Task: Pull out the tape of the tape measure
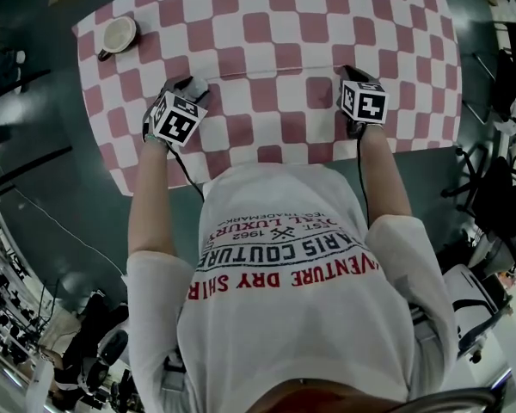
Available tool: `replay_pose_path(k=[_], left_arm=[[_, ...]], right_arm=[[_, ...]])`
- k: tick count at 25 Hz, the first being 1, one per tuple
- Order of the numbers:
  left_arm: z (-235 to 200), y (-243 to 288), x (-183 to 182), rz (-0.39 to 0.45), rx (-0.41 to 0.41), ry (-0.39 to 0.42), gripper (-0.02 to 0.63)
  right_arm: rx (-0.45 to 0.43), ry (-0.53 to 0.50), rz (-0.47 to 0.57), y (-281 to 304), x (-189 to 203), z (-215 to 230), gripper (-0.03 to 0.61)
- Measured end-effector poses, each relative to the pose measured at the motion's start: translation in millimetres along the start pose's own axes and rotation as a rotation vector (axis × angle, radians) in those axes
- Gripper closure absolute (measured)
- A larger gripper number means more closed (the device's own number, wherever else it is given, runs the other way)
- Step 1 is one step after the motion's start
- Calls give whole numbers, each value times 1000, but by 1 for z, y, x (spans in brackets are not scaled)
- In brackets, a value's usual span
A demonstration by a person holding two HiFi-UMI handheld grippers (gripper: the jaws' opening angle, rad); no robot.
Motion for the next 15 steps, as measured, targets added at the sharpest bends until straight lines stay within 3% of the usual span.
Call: replay_pose_path(k=[4,6,9,15], left_arm=[[-2,2,4,43,0,-96,379],[-5,1,6,46,-12,-124,342],[-6,0,6,44,-37,-106,296],[-4,-12,2,100,-68,-73,281]], right_arm=[[-2,9,9,-1,1,0,543],[5,11,17,-1,0,-1,538],[12,21,33,-2,-1,-2,422],[16,16,90,-22,-7,-14,417]])
Point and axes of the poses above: the fingertips, and each gripper's own axes: y forward along the fingers, z to its right, x out of its underside, the point moved 8 cm from there along -y, backward along the fingers, and after that the axes turned 1 degree about y, right-handed, at the moved point
